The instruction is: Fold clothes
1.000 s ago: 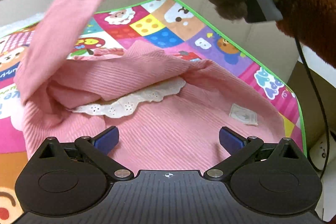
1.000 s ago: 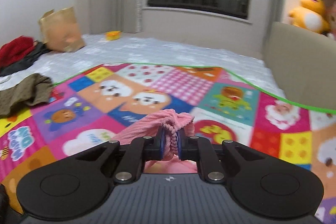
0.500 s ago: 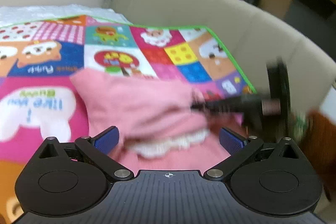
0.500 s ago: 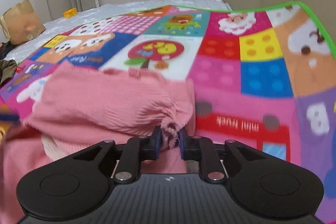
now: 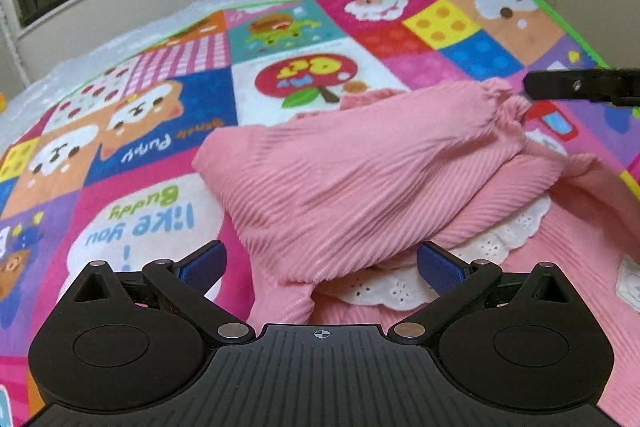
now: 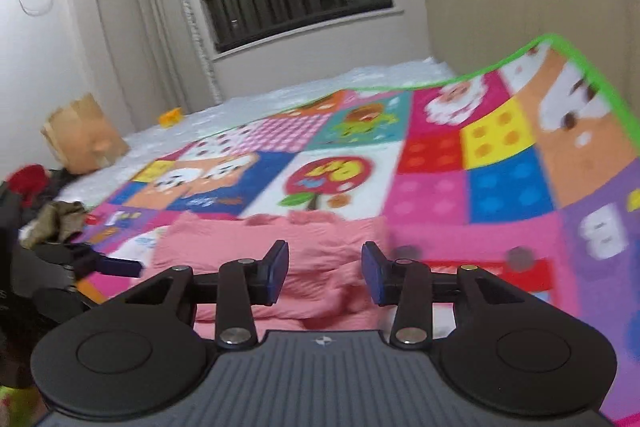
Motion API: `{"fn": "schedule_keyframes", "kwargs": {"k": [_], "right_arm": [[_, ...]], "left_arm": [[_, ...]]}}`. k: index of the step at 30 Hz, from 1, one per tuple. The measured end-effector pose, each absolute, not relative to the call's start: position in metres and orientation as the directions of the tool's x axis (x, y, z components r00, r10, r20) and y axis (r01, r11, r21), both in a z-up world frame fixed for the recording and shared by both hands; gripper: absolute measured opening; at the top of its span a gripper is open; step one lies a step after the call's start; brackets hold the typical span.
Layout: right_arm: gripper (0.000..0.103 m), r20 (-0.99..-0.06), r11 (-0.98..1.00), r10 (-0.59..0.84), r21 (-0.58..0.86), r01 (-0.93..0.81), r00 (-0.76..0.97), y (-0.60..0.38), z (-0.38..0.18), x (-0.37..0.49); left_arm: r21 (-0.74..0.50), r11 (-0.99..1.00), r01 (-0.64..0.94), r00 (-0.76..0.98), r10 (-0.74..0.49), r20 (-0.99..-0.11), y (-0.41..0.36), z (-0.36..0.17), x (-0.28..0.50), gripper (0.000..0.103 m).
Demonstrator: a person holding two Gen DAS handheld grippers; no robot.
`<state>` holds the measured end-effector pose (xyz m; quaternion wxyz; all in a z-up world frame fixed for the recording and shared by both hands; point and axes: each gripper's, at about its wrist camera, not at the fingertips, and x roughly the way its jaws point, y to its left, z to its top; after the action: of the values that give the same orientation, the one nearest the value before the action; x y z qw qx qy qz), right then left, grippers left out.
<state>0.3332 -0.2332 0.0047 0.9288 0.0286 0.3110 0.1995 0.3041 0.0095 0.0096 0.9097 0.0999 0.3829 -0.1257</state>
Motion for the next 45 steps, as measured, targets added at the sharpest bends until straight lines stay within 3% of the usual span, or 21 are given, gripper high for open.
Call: {"fn": "schedule_keyframes", "kwargs": {"k": [2,8,15,18,22,24,26,31,37,41,45], "right_arm": [[0.054,-0.575,0.909,0.412,0.206,-0.362,0.707,-0.230,-0.003,0.339],[0.070,-0.584,0.922,0.378,0.170,-0.348,0.718,-0.222,-0.026,0.340],[0.074,-0.585,0.923,0.378,0.176,-0.343,0.717,-0.224,-0.032,0.340],[0.075,-0.585,0.926,0.371,0.177,-0.333,0.721,-0.225,-0.028,0.339],[0.085,-0.536,0.934,0.353,0.161,-0.318,0.766,-0.230,-0.002,0.333],[0.085,-0.502,0.938,0.339,0.122,-0.324,0.795,-0.229,0.013,0.334],[0.084,-0.531,0.947,0.292,0.046,-0.316,0.796,-0.224,0.008,0.346],[0.080,-0.630,0.943,0.166,-0.124,-0.309,0.759,-0.214,-0.018,0.383],[0.078,-0.640,0.947,0.272,0.045,-0.319,0.719,-0.232,-0.003,0.399],[0.060,-0.598,0.930,0.360,0.166,-0.329,0.716,-0.236,0.016,0.411],[0.058,-0.625,0.924,0.376,0.200,-0.325,0.684,-0.220,0.005,0.445]], "left_arm": [[0.098,0.950,0.296,0.670,-0.134,-0.730,0.010,0.006,0.307,0.103],[0.088,0.956,0.280,0.644,-0.120,-0.755,0.024,-0.002,0.312,0.103],[-0.195,0.924,0.329,0.671,-0.374,-0.640,0.051,0.032,0.306,0.103],[-0.212,0.916,0.342,0.705,-0.399,-0.586,0.046,0.042,0.309,0.103],[-0.173,0.925,0.339,0.711,-0.372,-0.597,0.037,0.038,0.319,0.103],[-0.087,0.949,0.303,0.722,-0.288,-0.629,0.034,0.030,0.326,0.103],[-0.037,0.963,0.268,0.720,-0.226,-0.656,0.034,0.020,0.334,0.103],[-0.052,0.973,0.225,0.666,-0.192,-0.721,0.055,-0.001,0.357,0.103],[-0.186,0.957,0.223,0.629,-0.287,-0.723,0.083,0.010,0.368,0.103],[-0.335,0.924,0.187,0.600,-0.377,-0.706,0.089,0.016,0.387,0.103],[-0.290,0.945,0.153,0.603,-0.322,-0.730,0.082,0.004,0.410,0.099]]}}
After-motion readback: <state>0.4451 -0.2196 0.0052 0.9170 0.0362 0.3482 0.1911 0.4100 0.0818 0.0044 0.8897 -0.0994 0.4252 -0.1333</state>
